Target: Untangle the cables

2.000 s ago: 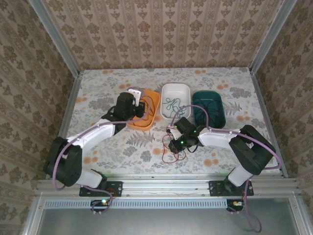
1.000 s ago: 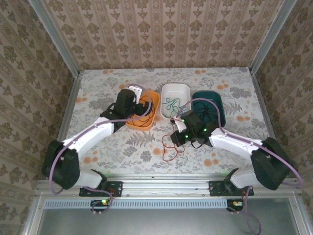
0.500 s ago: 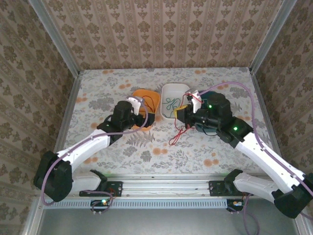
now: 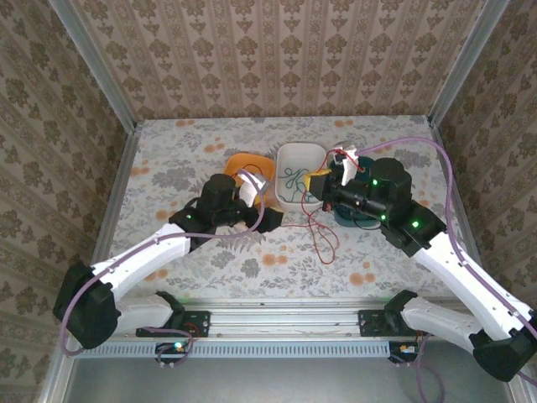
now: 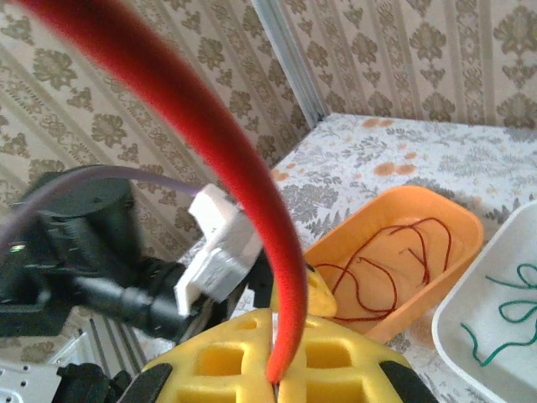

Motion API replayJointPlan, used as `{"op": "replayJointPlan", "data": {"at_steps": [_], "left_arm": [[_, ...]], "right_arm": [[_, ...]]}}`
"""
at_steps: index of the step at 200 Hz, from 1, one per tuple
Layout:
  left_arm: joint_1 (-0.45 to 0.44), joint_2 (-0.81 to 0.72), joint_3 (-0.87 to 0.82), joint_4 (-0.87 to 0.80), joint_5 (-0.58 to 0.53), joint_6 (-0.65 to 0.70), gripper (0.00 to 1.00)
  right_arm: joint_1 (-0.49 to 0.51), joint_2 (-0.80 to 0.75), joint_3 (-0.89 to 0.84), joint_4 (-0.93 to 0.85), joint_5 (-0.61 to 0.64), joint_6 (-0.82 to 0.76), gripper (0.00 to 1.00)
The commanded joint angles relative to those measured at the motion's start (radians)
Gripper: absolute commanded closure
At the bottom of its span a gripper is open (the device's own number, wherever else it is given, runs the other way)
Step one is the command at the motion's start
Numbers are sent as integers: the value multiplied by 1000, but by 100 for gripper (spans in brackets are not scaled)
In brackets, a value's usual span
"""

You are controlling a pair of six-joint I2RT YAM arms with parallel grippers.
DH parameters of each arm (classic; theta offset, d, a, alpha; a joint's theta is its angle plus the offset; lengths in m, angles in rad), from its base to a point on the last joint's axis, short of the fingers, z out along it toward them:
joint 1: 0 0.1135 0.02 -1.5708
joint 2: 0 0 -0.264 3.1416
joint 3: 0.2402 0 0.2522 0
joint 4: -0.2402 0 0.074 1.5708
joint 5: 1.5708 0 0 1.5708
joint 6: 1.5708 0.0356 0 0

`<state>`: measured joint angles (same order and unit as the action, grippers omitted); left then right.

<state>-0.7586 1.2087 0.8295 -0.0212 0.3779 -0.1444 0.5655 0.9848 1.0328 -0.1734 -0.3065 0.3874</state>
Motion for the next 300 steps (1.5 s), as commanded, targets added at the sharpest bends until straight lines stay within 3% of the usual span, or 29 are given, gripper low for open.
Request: {"op": "replayJointPlan", "data": {"at_steps": [1,40,112,158,165,171,181,188,198,212,231,244,272,300], "left_arm": [[-50,3,62,-105,42,89,13],[-94,58,72,-33,17,82,15],[-126,106,98,210,137,25,14],[-132,135,98,346,105,-29,13],[-132,139,100,354,103,-33,18],[-132,142,104,348,98,-40,29],[-129,147,116,318,98,-40,55],[-128,148,125,290,93,-36,80],[-126,145,130,263,76,-38,100],[-115,124,116,272,45,-58,100],[-87,92,86,310,26,-105,100],[-66,82,78,317,15,-130,100],[-24,85,86,294,-16,-164,100],[-8,92,94,274,-16,-161,100]], "right_arm": [[-2,11,-3,52,24,69,100],[-1,3,-5,95,20,104,100],[-1,78,21,151,52,259,100],[-1,121,16,199,18,344,100],[-1,123,15,198,18,350,100],[-2,122,15,197,18,350,100],[-5,118,16,189,23,349,100],[-7,114,18,179,32,344,100],[-13,108,22,149,56,331,100],[-19,99,34,53,121,306,98],[-28,91,40,-115,223,267,65],[-30,92,29,-228,284,242,54],[-30,122,-29,-420,319,175,48],[-24,131,-132,-421,236,130,47]]}}
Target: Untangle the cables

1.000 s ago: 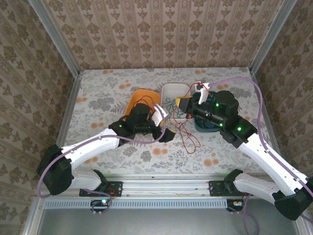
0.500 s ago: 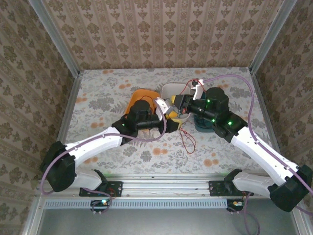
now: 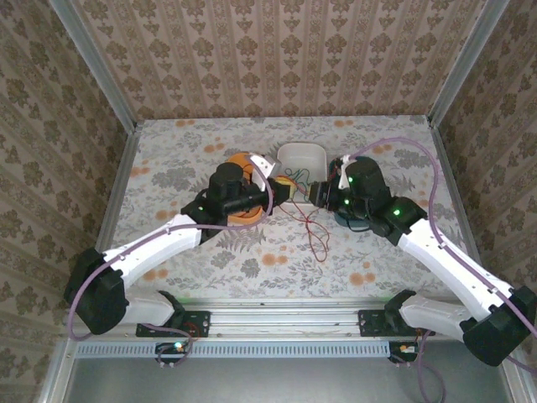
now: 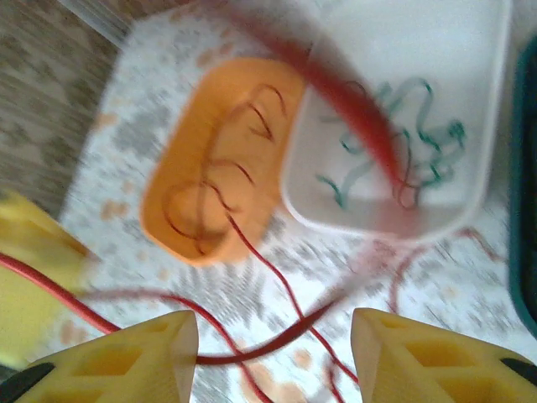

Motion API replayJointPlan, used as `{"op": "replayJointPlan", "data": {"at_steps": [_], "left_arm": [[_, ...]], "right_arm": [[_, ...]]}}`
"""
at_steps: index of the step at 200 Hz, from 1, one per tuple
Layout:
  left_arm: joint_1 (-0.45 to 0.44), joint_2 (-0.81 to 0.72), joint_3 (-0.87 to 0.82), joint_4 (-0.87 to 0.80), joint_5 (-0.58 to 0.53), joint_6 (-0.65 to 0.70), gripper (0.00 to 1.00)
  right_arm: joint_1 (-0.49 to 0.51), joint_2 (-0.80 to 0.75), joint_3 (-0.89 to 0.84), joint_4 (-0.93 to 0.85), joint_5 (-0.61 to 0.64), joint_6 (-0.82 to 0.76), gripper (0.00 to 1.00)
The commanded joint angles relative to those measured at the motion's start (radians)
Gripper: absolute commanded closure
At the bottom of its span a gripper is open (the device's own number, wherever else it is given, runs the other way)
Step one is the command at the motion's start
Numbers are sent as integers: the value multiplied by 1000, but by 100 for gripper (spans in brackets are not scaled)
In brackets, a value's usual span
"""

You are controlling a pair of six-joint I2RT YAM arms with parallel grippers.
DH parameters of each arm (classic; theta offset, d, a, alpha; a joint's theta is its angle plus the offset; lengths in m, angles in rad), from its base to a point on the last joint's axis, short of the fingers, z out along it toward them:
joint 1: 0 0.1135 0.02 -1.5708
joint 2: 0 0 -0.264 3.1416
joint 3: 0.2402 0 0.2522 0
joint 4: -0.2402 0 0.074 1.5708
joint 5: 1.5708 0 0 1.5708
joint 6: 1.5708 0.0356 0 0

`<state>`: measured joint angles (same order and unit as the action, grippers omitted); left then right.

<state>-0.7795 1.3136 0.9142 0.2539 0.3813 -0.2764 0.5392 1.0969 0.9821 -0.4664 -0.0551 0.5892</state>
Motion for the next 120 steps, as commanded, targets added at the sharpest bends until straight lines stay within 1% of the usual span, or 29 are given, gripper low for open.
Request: {"op": "replayJointPlan", "data": {"at_steps": [1,26,49,61,67,73,85,91,93,120], "left_arm": [[13,-13,9,-1,-19,-29,100],[13,-13,14,-15,-12,-23,100],[13,-16,10,-16,-13,-24,100],[13,-17,6,-14,-15,-26,100],[13,-19,6,-16,-15,-26,100],[13,-20,6,-17,-20,-26,100],[13,-23,8,-29,-33,-22,100],[13,-28,8,-35,-46,-20,100],[13,-29,8,-37,-51,-19,100],[25,-79,-9,-58,-145,-8,100]], "right_arm": [[2,19,-85,-126,-19,-72,47],[7,39,-153,-37,-102,-81,47],[8,87,-140,-25,-124,-113,48],[8,115,-134,-18,-143,-133,51],[10,129,-127,-20,-150,-137,55],[9,142,-121,-24,-156,-142,64],[11,152,-114,-33,-144,-140,90],[11,149,-115,-38,-124,-136,99],[11,148,-115,-39,-115,-135,100],[-1,104,-130,-58,8,-99,100]]}}
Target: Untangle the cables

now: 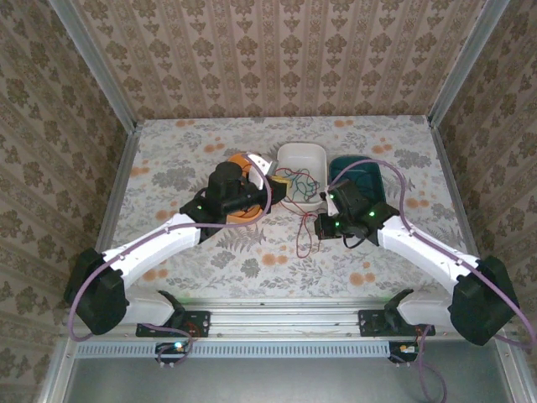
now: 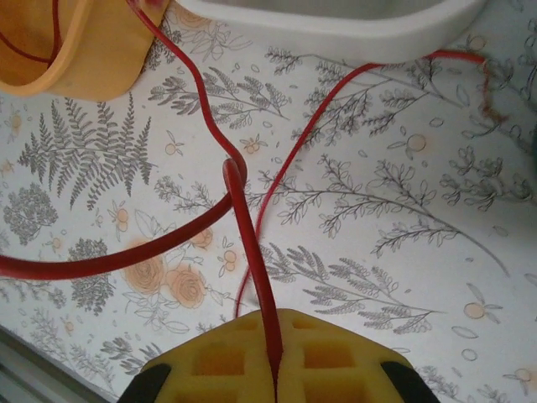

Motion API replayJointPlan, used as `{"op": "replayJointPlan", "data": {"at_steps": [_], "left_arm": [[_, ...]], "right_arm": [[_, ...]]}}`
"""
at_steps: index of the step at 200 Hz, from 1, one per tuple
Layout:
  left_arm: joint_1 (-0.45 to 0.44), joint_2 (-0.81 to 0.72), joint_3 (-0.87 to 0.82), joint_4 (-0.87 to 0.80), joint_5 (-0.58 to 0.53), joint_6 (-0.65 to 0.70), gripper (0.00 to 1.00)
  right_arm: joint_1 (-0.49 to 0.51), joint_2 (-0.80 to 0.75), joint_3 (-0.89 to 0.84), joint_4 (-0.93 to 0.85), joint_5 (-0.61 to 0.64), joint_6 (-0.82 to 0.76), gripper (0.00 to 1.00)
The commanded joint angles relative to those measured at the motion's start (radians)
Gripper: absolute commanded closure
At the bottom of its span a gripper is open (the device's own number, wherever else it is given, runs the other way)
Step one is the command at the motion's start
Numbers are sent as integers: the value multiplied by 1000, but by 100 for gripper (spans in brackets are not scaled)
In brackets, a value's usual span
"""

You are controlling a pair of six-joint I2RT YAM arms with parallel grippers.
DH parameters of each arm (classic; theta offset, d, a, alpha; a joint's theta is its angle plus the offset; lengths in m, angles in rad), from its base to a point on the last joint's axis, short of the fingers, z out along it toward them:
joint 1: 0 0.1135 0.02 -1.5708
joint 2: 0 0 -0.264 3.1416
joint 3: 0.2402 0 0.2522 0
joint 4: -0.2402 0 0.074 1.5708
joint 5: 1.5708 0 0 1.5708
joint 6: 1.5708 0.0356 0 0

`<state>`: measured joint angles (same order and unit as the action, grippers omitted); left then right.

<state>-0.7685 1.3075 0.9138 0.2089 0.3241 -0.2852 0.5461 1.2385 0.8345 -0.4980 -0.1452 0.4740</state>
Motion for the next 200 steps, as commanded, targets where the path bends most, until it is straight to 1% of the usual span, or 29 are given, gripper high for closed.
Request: {"op": "replayJointPlan", "data": {"at_steps": [1,15,35,69,75,78,88,110,132,166,200], "left_arm": [[15,-76,-10,-12,-90,1,100],[45,-125,-30,-2,-106,2,100],[111,-217,-61,30,-102,-27,100],[280,-379,-113,80,-61,-121,100],[305,-399,-115,67,-63,-127,100],[338,-407,-115,59,-65,-129,100],[388,-428,-104,8,-89,-123,100],[458,-431,-65,-119,-145,-97,100],[466,-376,-27,-182,-141,-57,100],[460,-271,-22,-153,-145,-31,100],[420,-134,4,-161,-163,16,100]], "right_arm": [[-9,-40,17,-27,102,17,100],[-25,-49,7,-34,136,37,100],[-45,-39,-12,-65,140,63,100],[-78,-28,-26,-74,160,86,100],[-82,-26,-28,-73,164,90,100],[-84,-25,-29,-73,165,91,100],[-89,-22,-29,-72,165,94,100],[-90,-21,-29,-60,148,91,100],[-90,-33,-30,-44,131,91,100],[-90,-50,-31,-12,107,91,100],[-90,-66,-35,-16,101,88,100]]}}
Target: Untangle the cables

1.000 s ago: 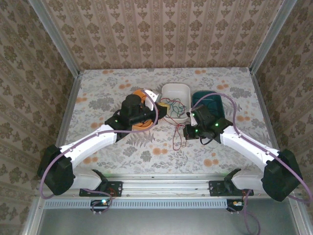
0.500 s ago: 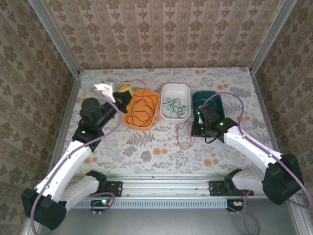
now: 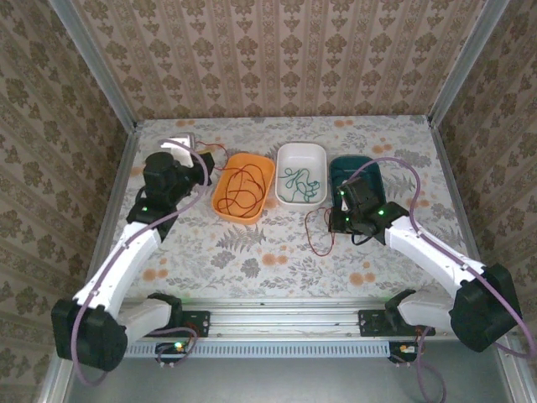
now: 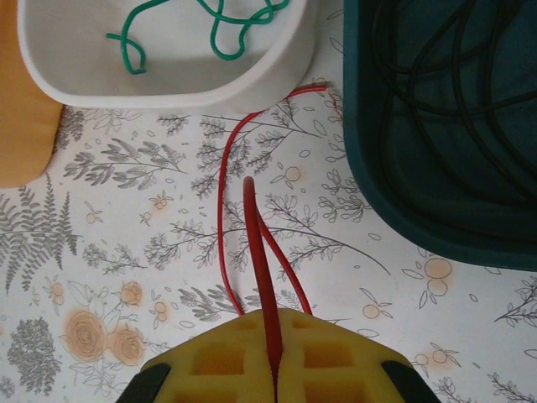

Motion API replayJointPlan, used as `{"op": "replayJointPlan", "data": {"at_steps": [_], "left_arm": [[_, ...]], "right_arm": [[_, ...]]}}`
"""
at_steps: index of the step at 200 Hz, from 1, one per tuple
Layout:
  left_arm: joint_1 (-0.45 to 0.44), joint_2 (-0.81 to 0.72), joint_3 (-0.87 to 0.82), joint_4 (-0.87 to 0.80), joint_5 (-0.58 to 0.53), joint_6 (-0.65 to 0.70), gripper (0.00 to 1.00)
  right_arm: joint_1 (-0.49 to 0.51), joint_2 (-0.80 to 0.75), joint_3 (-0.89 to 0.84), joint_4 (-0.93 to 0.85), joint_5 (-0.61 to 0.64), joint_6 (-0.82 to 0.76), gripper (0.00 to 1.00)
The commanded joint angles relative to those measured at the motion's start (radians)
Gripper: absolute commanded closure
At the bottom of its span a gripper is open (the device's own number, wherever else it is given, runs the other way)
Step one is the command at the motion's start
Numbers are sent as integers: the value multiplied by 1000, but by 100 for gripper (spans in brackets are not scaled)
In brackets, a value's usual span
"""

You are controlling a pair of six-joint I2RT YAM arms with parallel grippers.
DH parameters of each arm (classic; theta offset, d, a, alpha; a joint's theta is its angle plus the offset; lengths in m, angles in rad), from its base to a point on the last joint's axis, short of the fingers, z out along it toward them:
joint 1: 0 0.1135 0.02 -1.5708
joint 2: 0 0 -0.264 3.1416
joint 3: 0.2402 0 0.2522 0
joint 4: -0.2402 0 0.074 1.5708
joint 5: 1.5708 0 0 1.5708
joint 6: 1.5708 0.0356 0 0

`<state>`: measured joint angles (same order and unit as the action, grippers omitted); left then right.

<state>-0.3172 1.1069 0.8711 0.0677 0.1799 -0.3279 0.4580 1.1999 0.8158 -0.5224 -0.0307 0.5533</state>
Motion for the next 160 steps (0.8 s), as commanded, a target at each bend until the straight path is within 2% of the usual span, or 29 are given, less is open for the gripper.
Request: {"op": "replayJointPlan", "data": {"at_steps": [1,45,92,101,117,125,139,160], "left_arm": [[-34,71,47,-21,-19,60,100],[-105,253,78,-67,4,99,100],[-110,394,99,-41,47,99,100],[-111,420,121,-67,26,112,87],[-118,443,164,-126,-77,127,43],[-131,438,177,-142,-130,145,30],[-148,419,198,-158,-164,190,14],[-184,373,202,-157,-186,206,7]], "right_arm": [[-2,-29,-17,9,-14,8,100],[-2,-37,-14,6,-19,-1,100],[-2,-43,6,2,-24,-31,100],[-2,-48,8,2,-23,-34,100],[-2,-64,7,11,-26,-35,100],[-2,-76,3,19,-22,-36,100],[-2,-106,-5,43,-22,-39,100],[1,-180,-37,105,-24,-44,100]]}}
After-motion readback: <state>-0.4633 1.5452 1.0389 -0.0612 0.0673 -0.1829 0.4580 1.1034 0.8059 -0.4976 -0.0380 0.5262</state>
